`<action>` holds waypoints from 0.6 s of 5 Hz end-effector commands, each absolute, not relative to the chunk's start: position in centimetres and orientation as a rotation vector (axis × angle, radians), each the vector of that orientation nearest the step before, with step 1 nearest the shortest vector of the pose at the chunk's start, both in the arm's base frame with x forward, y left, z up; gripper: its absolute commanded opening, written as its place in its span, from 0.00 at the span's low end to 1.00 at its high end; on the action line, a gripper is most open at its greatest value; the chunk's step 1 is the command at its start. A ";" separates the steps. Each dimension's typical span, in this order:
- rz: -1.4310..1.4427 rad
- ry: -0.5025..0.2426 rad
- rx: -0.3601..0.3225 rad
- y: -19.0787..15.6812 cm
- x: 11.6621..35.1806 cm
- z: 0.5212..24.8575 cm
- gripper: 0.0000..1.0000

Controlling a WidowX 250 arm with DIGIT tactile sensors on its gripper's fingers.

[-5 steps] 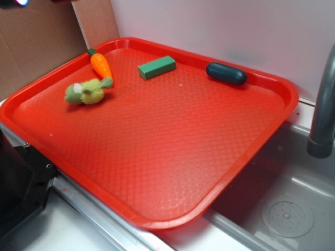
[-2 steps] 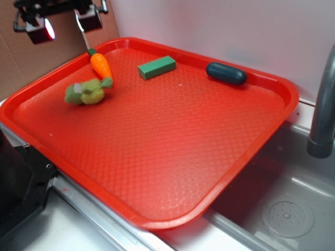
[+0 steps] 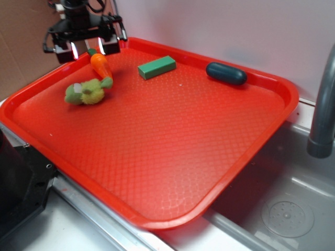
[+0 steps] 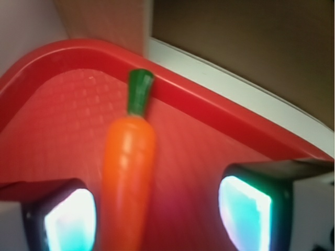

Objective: Grab the carrot.

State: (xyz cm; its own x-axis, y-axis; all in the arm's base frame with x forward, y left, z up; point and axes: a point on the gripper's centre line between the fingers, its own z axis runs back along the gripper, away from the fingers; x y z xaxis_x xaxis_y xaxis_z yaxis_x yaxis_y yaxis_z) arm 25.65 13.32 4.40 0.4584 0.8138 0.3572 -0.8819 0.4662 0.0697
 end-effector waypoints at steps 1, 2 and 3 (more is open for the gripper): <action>1.041 -0.356 0.201 15.3 27.0 3.3 0.55; 1.079 -0.365 0.196 15.4 26.9 3.4 0.00; 0.946 -0.302 0.176 15.4 27.1 4.7 0.00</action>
State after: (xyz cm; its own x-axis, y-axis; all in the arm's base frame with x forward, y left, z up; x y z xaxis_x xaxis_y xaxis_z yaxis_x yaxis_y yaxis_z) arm 26.70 13.94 2.27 0.5849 0.7674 0.2625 -0.8044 0.5904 0.0665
